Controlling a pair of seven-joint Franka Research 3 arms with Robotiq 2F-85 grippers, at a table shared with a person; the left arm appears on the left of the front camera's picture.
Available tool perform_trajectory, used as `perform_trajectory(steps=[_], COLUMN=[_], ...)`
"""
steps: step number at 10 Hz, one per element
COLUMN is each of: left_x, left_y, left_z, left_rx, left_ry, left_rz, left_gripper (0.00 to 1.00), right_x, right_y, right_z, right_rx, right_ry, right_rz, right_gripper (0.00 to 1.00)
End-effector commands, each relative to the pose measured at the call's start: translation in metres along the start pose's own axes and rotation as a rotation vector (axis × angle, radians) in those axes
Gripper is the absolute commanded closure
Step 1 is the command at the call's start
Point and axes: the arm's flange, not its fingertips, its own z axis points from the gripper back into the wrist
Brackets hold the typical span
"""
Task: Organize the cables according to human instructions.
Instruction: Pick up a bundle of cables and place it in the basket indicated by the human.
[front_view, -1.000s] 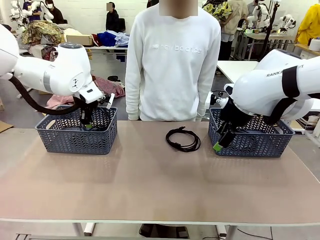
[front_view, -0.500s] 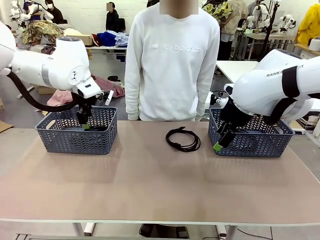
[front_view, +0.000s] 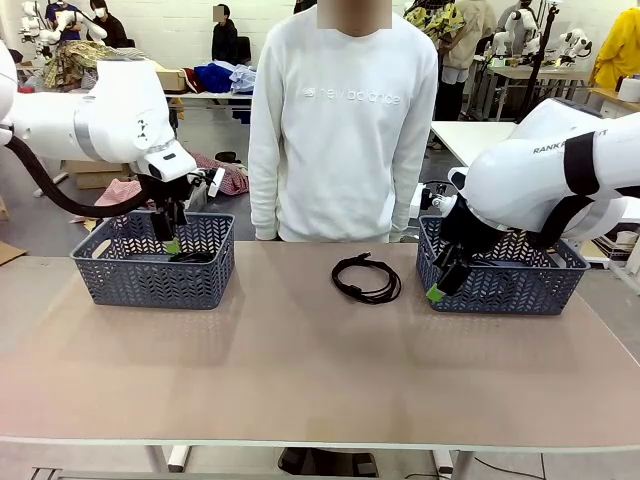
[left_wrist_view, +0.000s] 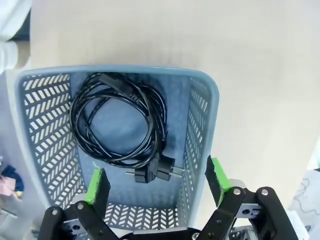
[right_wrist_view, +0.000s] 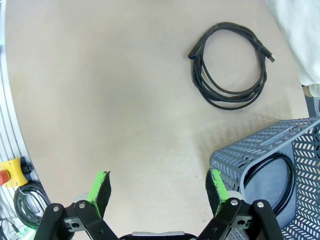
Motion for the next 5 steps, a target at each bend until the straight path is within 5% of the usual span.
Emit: perform_trajectory(steps=[1,5], left_x=[-0.0024,0.0000], left_y=[-0.0056,0.0000], left_z=[0.0099,0.0000], left_rx=[0.005,0.000], left_ry=[-0.054,0.000], left_rz=[0.044,0.000], left_gripper=[0.00,0.00], right_x=[0.0006,0.0006], right_y=[0.0011,0.0011], right_z=[0.0001,0.0001], right_rx=[-0.004,-0.004], right_ry=[0.000,0.000], right_rz=[-0.001,-0.001], right_gripper=[0.00,0.00])
